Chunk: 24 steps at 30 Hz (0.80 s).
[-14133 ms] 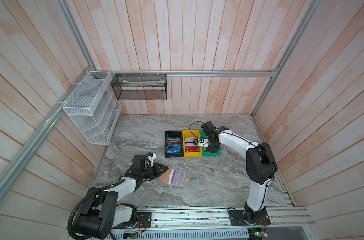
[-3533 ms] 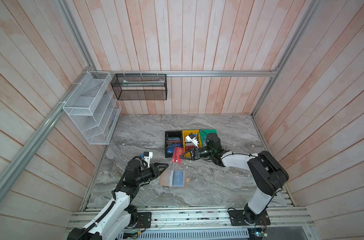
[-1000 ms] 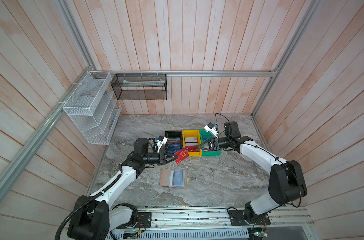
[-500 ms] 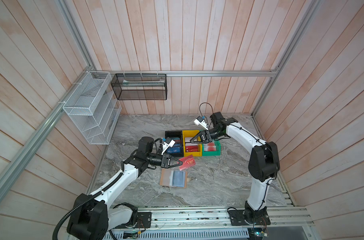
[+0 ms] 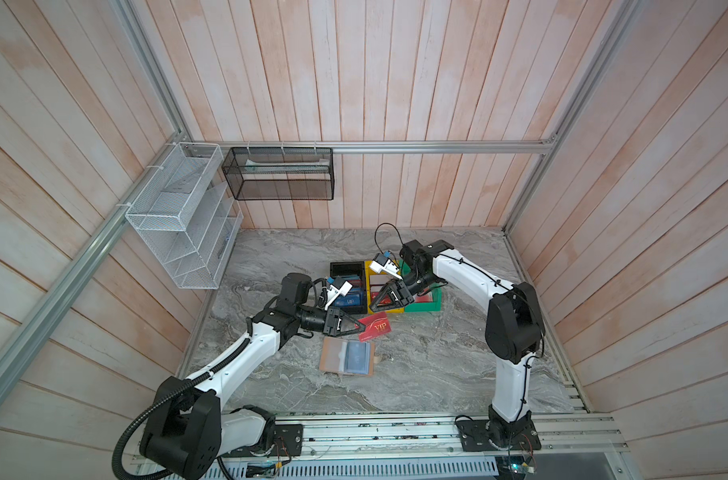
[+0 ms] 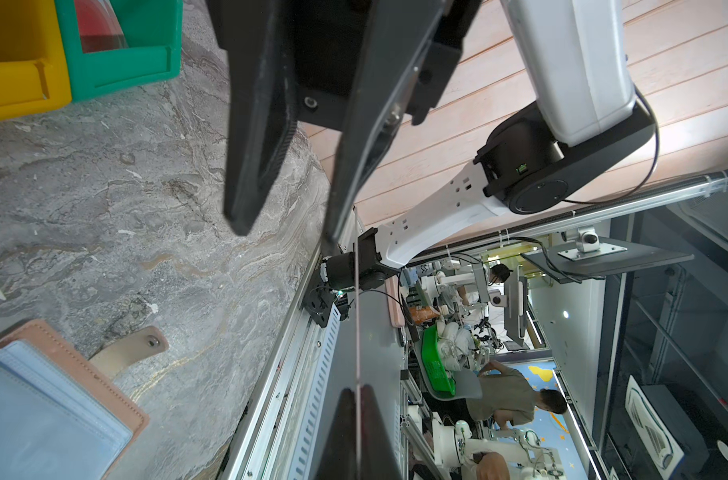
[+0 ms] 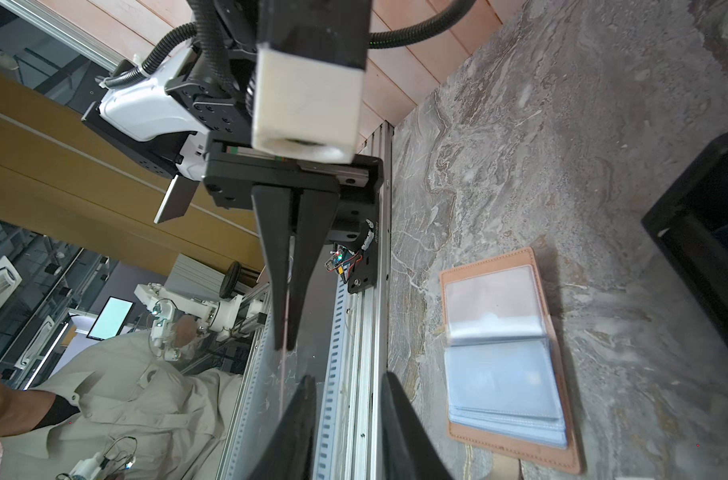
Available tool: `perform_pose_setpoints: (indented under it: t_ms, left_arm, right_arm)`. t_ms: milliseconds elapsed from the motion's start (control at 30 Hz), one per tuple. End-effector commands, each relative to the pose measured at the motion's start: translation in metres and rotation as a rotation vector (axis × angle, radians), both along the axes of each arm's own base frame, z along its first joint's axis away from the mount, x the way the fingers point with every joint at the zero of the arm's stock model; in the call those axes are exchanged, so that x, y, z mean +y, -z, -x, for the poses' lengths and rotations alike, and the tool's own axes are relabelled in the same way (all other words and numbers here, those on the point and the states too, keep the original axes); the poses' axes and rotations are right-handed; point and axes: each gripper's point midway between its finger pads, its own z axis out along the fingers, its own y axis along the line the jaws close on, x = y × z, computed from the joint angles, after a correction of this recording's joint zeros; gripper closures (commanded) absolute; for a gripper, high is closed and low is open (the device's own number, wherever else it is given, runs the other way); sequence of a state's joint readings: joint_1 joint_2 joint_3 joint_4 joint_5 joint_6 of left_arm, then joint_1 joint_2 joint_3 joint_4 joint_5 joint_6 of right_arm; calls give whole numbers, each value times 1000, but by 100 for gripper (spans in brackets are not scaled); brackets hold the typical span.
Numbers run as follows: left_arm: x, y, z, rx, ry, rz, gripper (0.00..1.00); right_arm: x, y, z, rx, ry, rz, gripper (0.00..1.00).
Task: Take the credit cards out of the card holder
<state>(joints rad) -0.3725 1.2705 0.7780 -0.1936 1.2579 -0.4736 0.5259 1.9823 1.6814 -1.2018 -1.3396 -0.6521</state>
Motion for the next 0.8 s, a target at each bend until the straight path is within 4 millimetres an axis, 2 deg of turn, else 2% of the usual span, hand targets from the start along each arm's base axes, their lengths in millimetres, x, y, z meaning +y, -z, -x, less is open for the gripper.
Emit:
perform_pose_setpoints:
  t_ms: [0,167,533,600,767]
  left_arm:
    - [-1,-3,3,-11,29,15,100]
    - [-1,-4,3,-12,30,16,100]
    - [-1,-3,2,-15,18,7,100]
    - [-1,-2,0,-14,14,1,100]
    - [-1,-1,-1,-15,8,-5,100]
  right_arm:
    - [-6,-13,10,-47,-7,-12,69]
    - [-11,-15,18,-66,-14,-22,67]
    - [-9,5,27,-34,-31,16,67]
    - [-8,5,29,-36,-38,19,69]
    - [-6,7,33,-41,-52,29,83]
